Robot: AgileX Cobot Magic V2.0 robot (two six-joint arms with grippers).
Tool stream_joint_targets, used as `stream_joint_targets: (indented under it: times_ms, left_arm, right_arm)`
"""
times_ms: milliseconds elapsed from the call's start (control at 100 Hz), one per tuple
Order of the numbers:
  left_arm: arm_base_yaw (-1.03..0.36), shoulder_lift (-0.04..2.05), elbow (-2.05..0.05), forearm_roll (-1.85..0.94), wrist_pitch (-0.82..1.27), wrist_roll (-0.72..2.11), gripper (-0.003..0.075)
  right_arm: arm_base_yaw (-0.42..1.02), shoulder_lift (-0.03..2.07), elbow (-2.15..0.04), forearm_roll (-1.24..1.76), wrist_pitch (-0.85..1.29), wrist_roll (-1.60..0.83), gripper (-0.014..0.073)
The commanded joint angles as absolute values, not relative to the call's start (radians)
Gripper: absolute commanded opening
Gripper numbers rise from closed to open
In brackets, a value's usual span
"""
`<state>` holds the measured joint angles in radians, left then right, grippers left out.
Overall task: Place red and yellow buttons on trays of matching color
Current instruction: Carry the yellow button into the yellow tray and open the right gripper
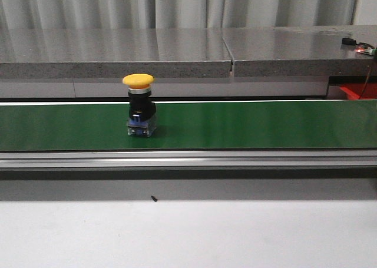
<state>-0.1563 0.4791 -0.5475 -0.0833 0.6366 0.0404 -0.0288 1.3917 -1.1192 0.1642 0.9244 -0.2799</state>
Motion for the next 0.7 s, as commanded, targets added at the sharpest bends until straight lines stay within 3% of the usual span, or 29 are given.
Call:
stream_joint_targets:
  times_ms: [0,480,690]
  left_arm:
    - [-0.162,0.481,-0.575,-0.089,0.571,0.033,-0.0019]
    - [-0.162,0.481,-0.575,-0.089,0.571,0.033,-0.0019]
    - [-0.162,0.481,-0.575,-0.089,0.571,0.033,-0.0019]
  right_arm:
    - [-0.096,1.343,-1.113,0.175,0.867,-0.279,0.0132]
    - [-0.434,1.341,-1.029,0.159,0.755,-0.245,0.0132]
    - [-0.472,1.343,-0.920,0.179,0.619,-0.244,0.0132]
